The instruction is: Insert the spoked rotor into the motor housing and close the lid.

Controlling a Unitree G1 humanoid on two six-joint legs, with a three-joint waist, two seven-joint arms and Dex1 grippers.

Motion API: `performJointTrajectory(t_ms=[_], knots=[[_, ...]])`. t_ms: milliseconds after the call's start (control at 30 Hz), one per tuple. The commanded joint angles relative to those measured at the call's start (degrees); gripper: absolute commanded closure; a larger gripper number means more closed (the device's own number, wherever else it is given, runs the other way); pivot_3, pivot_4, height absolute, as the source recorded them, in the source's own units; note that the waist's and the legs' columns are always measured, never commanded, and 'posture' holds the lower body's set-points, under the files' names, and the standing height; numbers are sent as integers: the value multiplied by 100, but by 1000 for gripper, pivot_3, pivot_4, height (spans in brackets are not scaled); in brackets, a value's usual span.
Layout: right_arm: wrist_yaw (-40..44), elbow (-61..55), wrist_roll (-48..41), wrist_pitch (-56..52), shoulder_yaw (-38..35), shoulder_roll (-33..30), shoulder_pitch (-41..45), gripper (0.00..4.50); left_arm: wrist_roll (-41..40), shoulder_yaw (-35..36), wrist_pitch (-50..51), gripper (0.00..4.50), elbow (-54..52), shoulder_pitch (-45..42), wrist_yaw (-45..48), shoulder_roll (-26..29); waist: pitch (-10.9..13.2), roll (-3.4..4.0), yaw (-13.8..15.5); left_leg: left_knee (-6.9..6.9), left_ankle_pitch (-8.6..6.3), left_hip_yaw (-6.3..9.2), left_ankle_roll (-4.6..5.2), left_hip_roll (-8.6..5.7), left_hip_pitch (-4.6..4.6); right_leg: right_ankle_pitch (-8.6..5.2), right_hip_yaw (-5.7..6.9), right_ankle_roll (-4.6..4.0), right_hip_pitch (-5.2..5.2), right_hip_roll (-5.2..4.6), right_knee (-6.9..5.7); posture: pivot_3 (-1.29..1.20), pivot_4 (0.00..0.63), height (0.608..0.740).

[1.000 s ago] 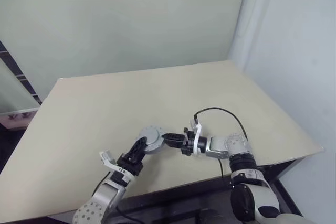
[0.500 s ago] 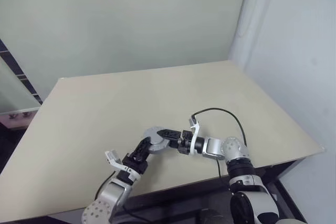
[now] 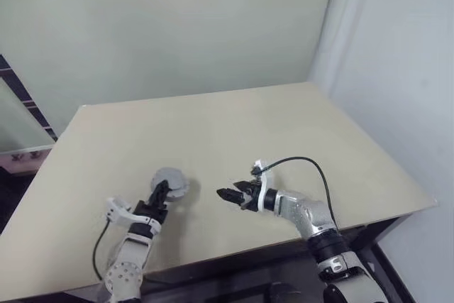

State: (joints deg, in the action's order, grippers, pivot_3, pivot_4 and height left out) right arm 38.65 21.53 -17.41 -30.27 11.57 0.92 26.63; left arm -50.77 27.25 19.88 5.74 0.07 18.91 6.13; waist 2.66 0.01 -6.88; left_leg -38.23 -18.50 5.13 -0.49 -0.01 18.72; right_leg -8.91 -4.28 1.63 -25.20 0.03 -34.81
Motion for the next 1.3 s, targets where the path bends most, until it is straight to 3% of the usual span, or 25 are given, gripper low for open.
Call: performJointTrajectory(t_ms=[33,267,700,967,1300], knots=[[187,-250,613,1208,482,-140,-28,0,336,67,-552,2547,-66,-300,216,196,0,-2,19,0,0,0,0,-1,0,0,0,0,0,-1,0,0,0,740],[336,-189,1181,2411,899,-335,-138,0,873,12,-895,2547,158,-364,315,417,-2,-13,25,-1,0,-1,-1,-4,-2,1,-6,0,2,-3,-2,0,0,740],[391,-83,1398,2570,954,-343,-91,0,1519,209,-1127,2547,794,-496,-226,563,-9,-30,83,-8,0,1,0,-3,-12,5,-6,-6,9,-1,-8,0,0,740],[396,-17,1460,2574,933,-308,-55,0,1805,348,-1289,26,978,-264,-609,651,-16,-40,127,-9,1,2,-1,-1,-25,11,-3,-14,20,1,-12,0,0,740],[429,91,1576,2645,932,-312,1,0,1851,513,-1799,26,342,232,-665,617,-17,-42,146,-21,1,7,-2,-1,-28,11,0,-14,32,-1,-12,0,0,740]])
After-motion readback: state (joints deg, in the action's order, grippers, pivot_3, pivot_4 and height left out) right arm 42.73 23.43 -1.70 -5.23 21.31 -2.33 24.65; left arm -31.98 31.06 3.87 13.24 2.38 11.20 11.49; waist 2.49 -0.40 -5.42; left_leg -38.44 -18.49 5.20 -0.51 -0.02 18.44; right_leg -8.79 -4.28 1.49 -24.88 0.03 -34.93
